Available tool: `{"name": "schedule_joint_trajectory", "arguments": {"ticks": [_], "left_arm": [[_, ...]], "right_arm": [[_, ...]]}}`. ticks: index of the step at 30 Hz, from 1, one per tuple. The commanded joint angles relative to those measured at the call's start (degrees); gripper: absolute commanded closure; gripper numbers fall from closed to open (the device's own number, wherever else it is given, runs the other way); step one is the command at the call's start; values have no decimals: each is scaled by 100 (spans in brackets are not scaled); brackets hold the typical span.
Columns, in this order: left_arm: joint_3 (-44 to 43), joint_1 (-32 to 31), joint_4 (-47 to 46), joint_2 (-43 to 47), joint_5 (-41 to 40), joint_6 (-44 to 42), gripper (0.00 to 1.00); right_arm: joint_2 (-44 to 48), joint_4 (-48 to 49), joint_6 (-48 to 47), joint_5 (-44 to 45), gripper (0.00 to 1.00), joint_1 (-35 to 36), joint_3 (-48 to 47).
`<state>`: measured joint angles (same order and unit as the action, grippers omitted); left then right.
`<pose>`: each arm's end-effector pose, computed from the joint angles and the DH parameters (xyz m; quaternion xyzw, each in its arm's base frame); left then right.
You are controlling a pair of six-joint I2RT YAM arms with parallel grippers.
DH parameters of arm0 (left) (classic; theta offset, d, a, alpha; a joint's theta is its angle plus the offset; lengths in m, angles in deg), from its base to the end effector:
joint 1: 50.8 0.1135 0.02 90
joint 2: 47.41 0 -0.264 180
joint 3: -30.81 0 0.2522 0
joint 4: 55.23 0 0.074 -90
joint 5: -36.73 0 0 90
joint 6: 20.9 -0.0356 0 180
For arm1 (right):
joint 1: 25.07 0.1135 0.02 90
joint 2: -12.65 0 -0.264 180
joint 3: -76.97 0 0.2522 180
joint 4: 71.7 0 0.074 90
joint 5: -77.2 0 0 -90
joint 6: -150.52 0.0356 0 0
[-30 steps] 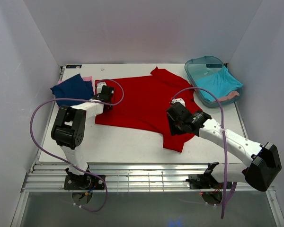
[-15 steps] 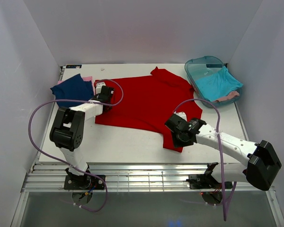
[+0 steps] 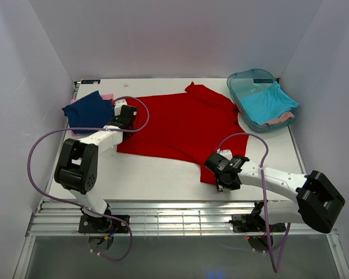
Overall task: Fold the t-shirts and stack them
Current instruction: Flatten the tshirt out
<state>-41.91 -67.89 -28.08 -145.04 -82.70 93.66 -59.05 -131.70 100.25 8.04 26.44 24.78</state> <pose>0.3381 -0.0857 0.1861 -0.1420 0.9073 0.1127 0.3793 0.1309 0.1442 0.1744 -0.0841 0.9759 -0.0617 0.1916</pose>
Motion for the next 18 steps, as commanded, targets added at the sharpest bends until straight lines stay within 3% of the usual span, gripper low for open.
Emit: {"name": "schedule_joint_trajectory", "arguments": {"ticks": [1, 6, 18], "left_arm": [[112, 12, 50, 384, -133, 67, 77], [209, 3, 59, 481, -159, 93, 77], [253, 3, 103, 508, -247, 67, 78]], "right_arm": [[200, 554, 158, 385, 52, 35, 99], [254, 870, 264, 798, 53, 26, 319], [218, 1222, 273, 535, 55, 26, 319]]}}
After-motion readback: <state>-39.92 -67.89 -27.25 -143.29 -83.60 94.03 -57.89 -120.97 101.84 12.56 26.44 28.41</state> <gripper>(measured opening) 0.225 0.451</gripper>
